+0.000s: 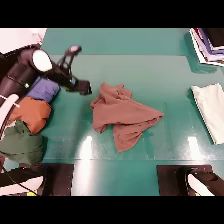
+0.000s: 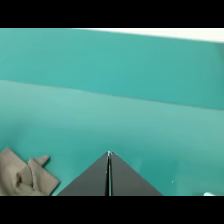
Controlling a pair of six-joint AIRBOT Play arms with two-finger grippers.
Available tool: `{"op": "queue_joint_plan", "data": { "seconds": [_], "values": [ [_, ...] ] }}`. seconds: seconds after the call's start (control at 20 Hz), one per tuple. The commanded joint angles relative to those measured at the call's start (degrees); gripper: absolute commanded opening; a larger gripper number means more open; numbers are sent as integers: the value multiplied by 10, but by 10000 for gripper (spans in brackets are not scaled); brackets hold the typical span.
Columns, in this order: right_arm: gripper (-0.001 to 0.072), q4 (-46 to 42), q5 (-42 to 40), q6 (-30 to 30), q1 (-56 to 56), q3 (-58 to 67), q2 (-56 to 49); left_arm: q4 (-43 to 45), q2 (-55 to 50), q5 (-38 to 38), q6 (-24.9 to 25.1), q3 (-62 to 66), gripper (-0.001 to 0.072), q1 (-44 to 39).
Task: Fold the shirts.
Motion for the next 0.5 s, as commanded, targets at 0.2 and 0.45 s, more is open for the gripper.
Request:
{"op": "queue_joint_plan", "data": {
  "seconds": [0.2, 0.45],
  "values": [
    [16, 2, 41, 1, 0, 0, -43, -230, -34, 99, 113, -196, 547, 27],
    [16, 15, 63, 12, 0, 0, -64, -273, -58, 114, 141, -188, 20, 33]
  ]
}}
